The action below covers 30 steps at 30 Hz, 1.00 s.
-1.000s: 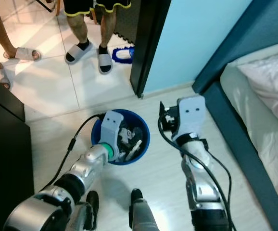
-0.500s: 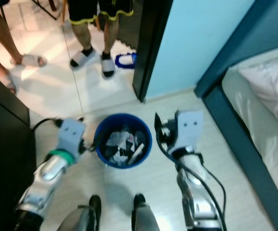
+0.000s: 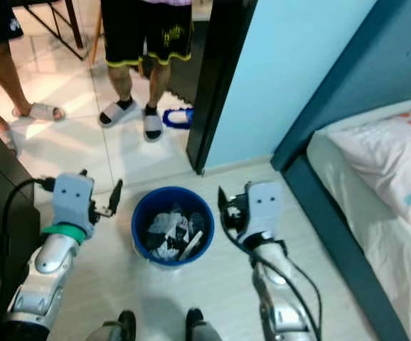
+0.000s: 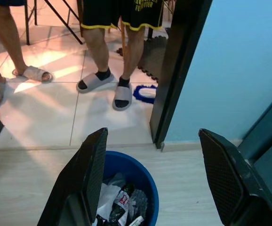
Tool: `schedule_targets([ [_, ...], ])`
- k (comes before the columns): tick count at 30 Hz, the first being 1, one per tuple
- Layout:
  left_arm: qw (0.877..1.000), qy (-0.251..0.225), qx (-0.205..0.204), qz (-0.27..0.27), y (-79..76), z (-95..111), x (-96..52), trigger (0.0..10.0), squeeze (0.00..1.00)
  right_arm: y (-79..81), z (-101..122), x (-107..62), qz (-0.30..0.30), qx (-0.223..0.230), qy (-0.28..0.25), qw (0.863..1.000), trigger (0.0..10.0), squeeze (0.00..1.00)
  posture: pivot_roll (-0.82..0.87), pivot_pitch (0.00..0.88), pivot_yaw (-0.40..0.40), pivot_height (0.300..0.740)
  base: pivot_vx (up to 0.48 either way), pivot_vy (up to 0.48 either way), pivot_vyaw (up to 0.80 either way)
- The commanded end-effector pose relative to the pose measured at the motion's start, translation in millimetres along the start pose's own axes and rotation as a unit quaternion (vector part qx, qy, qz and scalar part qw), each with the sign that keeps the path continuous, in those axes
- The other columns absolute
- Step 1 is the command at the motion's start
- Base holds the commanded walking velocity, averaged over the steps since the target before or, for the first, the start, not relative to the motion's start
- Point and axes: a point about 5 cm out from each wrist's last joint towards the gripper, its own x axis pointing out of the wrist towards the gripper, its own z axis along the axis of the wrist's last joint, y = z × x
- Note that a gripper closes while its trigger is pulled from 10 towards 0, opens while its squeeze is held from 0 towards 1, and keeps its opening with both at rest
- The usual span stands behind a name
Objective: Clean up the room
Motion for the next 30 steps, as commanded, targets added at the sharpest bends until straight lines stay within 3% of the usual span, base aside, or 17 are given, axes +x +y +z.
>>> schedule_targets([
  [1,1.000,0.022,-0.009,-0.002,-3.7,-5.1,-5.1,10.0,0.00,-4.7,-7.2,-4.3,-0.010,0.003,0.012,1.000,10.0,0.00,-0.05,0.127,-0.017,0.740,0.000,0.000,0.00],
  [7,0.997,0.047,-0.064,-0.013,-16.9,1.8,-0.4,10.0,0.00,-15.5,0.6,3.4,-0.027,-0.001,0.003,1.000,10.0,0.00,-0.07,0.114,-0.011,0.740,0.000,0.000,-0.71],
  [21,0.996,0.048,-0.076,-0.005,-19.1,10.7,3.6,10.0,0.00,-14.1,22.3,18.0,-0.022,0.005,-0.041,0.999,10.0,0.00,-0.06,0.114,-0.007,0.740,0.000,0.000,-0.80],
  [27,0.993,0.066,-0.101,0.000,-18.3,15.5,4.7,10.0,0.00,-12.5,22.6,19.8,-0.020,0.007,-0.043,0.999,10.0,0.00,-0.07,0.113,-0.007,0.740,0.000,0.000,-0.80],
  [30,0.993,0.067,-0.095,-0.004,-18.8,16.6,4.9,10.0,0.00,-12.4,21.5,19.1,-0.020,0.008,-0.041,0.999,10.0,0.00,-0.06,0.108,-0.004,0.740,0.000,0.000,-0.80],
])
